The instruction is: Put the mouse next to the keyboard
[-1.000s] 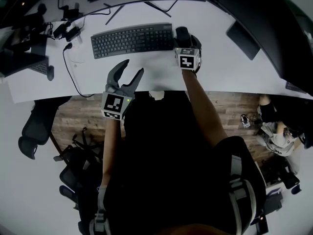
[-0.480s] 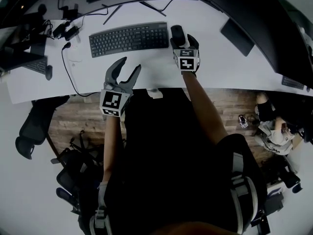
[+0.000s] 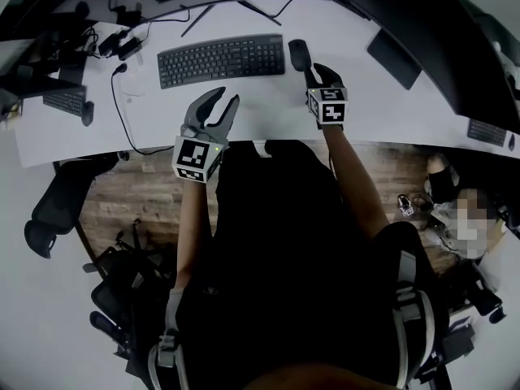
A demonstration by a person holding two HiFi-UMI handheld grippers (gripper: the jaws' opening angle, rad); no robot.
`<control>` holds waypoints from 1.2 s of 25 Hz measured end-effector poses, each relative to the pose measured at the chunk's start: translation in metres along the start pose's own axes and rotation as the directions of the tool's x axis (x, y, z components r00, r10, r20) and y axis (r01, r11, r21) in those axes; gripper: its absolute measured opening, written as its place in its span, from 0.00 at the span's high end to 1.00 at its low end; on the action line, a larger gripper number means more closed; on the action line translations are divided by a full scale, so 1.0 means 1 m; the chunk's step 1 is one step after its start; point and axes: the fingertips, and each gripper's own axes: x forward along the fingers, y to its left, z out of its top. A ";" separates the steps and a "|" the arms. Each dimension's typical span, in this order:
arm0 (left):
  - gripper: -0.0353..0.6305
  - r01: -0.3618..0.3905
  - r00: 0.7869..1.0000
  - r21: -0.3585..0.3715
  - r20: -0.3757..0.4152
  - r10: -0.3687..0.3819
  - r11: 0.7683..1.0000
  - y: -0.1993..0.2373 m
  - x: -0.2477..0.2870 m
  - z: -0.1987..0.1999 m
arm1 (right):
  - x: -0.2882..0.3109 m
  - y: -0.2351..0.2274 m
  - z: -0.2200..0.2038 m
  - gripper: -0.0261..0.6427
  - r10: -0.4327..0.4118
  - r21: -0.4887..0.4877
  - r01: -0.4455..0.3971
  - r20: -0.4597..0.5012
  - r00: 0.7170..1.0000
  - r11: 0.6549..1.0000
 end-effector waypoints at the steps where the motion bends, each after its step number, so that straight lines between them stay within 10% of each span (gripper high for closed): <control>1: 0.80 0.002 1.000 0.001 0.007 -0.002 1.000 -0.001 -0.001 0.001 | -0.006 0.001 0.002 0.83 0.011 -0.004 -0.011 0.015 1.000 1.000; 23: 0.95 0.054 0.997 0.035 0.051 -0.056 0.998 -0.001 -0.008 0.016 | -0.103 0.023 0.023 0.96 0.089 -0.139 -0.067 0.164 0.982 0.988; 30: 0.95 0.076 0.996 0.058 0.044 -0.079 0.995 -0.002 -0.004 0.020 | -0.123 0.063 0.045 0.96 0.284 -0.277 -0.224 0.200 0.938 0.934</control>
